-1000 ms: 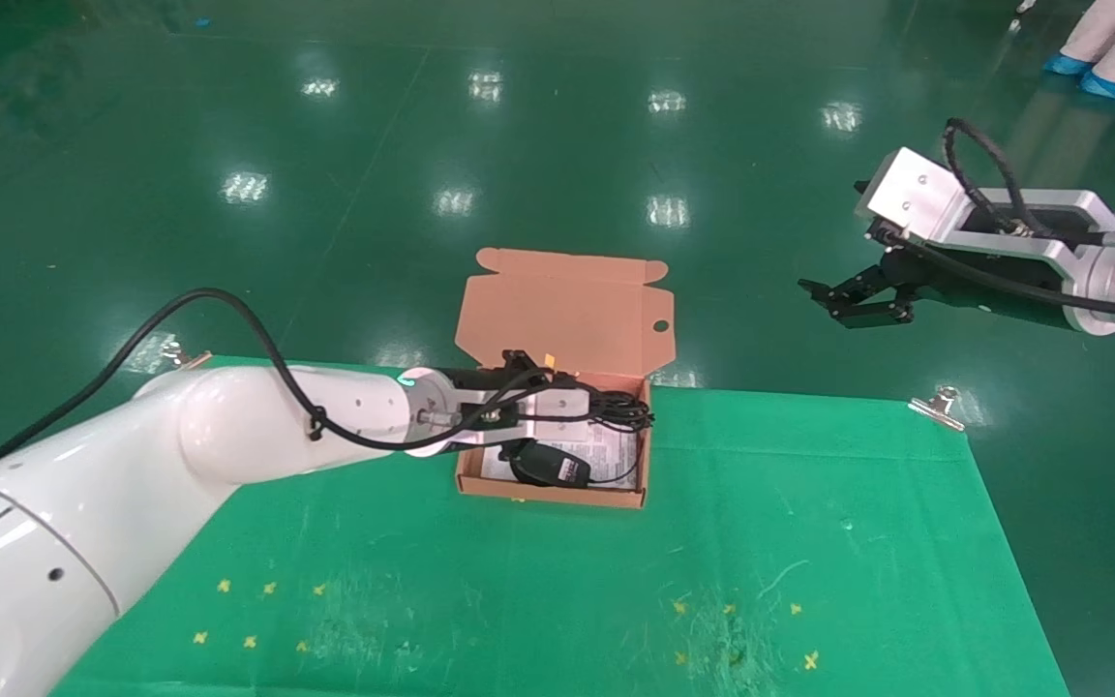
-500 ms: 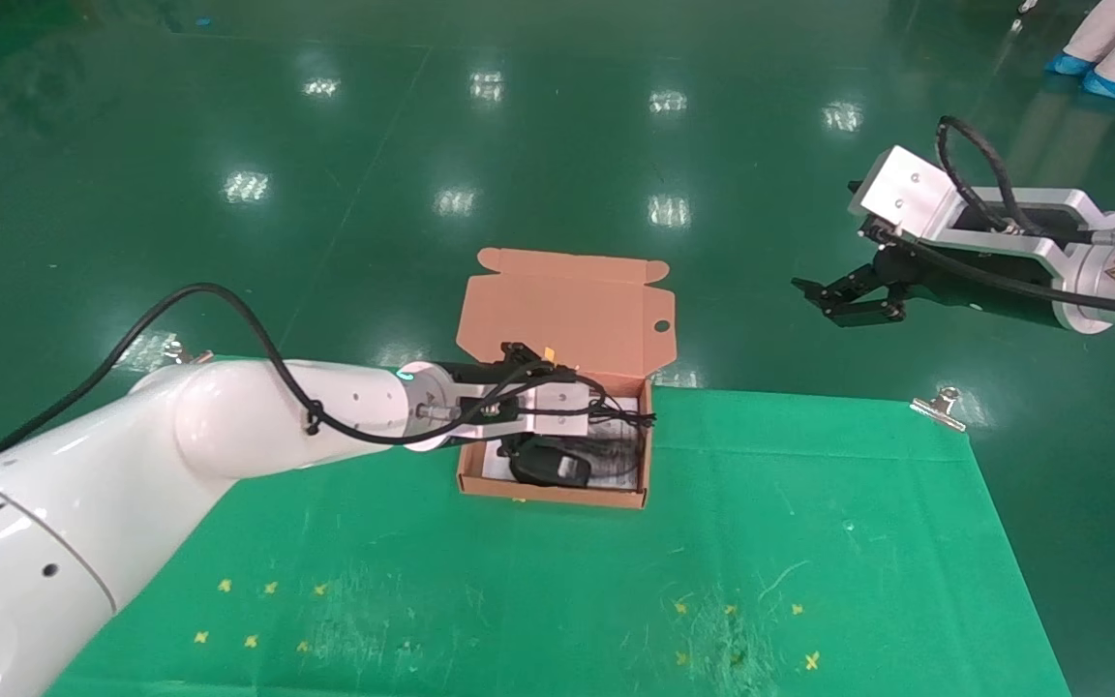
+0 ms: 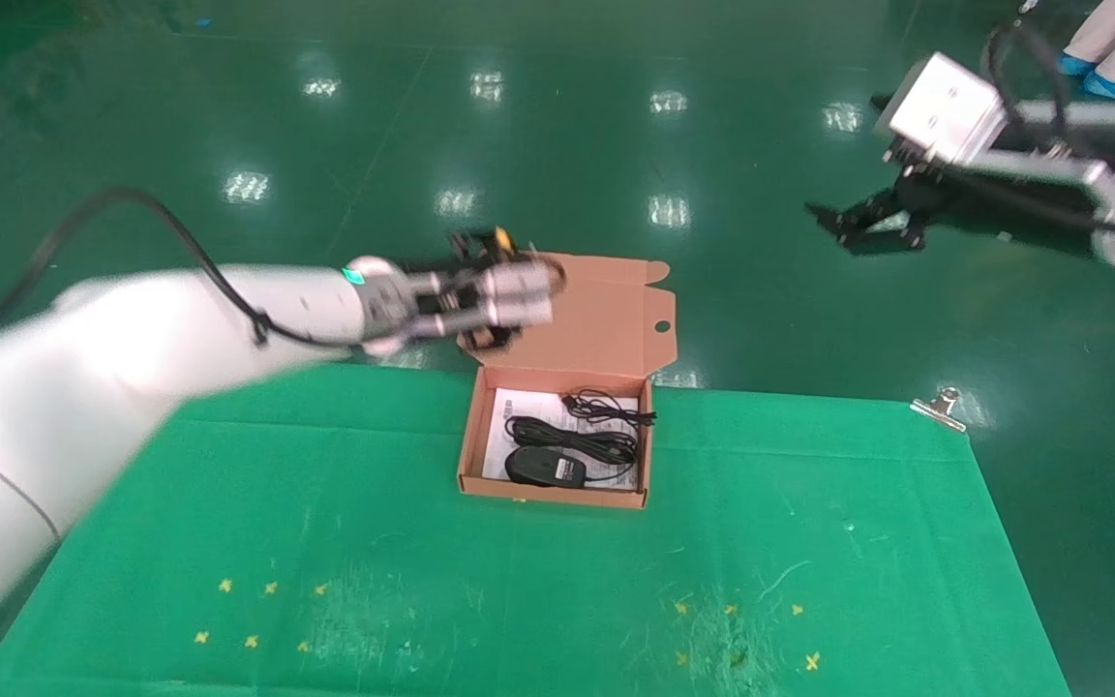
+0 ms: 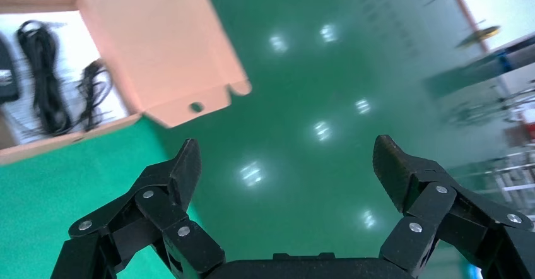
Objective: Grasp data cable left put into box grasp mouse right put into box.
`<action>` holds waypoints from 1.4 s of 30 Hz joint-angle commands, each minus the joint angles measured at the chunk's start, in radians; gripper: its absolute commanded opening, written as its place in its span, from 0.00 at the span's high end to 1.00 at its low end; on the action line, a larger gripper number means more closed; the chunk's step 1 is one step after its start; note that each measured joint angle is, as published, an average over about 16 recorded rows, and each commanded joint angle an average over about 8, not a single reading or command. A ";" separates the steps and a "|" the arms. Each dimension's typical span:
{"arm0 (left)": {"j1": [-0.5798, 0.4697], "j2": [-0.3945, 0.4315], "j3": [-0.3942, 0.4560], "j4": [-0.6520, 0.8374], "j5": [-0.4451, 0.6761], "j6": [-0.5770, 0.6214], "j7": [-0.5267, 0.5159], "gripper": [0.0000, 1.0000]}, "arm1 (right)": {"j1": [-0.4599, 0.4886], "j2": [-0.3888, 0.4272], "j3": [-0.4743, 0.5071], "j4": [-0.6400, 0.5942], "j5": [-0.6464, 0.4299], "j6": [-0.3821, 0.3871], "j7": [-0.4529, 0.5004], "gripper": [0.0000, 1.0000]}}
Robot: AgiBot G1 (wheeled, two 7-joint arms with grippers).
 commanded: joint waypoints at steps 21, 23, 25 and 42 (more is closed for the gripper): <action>-0.035 -0.094 -0.096 0.006 -0.058 0.085 -0.106 0.00 | -0.056 0.026 0.118 0.046 0.076 -0.119 -0.024 0.00; -0.011 -0.119 -0.125 -0.021 -0.097 0.120 -0.111 0.00 | -0.082 0.028 0.146 0.053 0.101 -0.150 -0.027 0.00; 0.013 -0.144 -0.153 -0.047 -0.135 0.155 -0.116 0.00 | -0.107 0.030 0.173 0.059 0.126 -0.180 -0.030 0.00; 0.234 -0.374 -0.412 -0.289 -0.486 0.473 -0.162 0.00 | -0.339 0.053 0.423 0.116 0.357 -0.460 -0.055 0.00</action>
